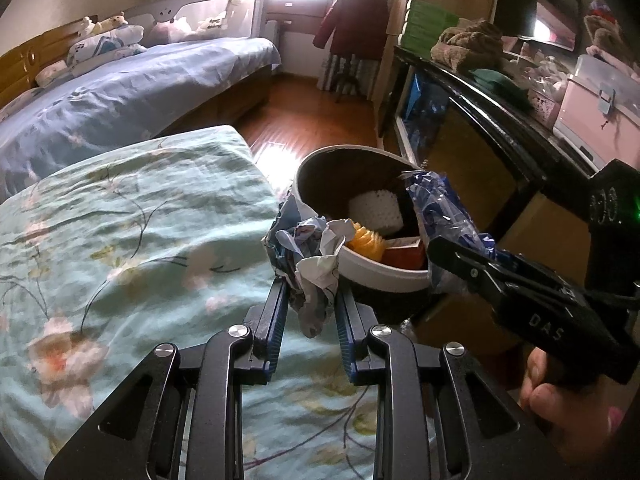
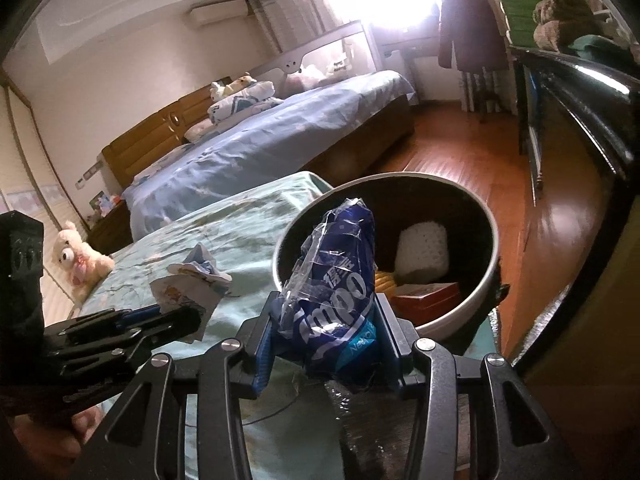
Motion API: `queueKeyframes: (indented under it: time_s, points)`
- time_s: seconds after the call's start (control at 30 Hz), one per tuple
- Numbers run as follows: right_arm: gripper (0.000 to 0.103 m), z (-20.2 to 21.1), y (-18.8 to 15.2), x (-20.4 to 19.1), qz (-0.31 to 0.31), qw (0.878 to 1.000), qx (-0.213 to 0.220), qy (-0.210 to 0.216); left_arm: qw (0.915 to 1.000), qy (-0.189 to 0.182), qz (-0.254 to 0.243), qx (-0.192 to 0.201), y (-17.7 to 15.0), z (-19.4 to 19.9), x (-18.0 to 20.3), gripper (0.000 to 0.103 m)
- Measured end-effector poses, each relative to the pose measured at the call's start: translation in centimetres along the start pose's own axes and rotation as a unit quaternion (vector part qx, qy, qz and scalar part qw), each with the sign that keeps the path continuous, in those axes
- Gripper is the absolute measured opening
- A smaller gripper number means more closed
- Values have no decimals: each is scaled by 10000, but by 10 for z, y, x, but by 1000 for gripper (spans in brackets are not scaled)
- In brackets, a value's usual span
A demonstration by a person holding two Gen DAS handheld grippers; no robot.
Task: Collect trash
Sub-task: 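Carry the crumpled paper and blue wrapper over the trash bin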
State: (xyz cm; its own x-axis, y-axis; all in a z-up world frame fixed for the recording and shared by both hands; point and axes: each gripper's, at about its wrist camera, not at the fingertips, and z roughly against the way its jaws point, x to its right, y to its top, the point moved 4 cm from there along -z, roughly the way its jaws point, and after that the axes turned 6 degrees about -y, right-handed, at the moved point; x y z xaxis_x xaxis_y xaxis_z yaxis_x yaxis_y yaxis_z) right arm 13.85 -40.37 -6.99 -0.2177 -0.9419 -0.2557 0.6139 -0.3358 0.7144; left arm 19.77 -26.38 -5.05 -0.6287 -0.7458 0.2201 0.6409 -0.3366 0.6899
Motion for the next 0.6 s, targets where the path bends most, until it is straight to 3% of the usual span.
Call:
queueKeyframes:
  time_s: [0.6]
  points:
    - [45, -12, 22, 21, 68, 9994, 33, -334, 9998, -62, -150, -67, 26, -26, 15, 22]
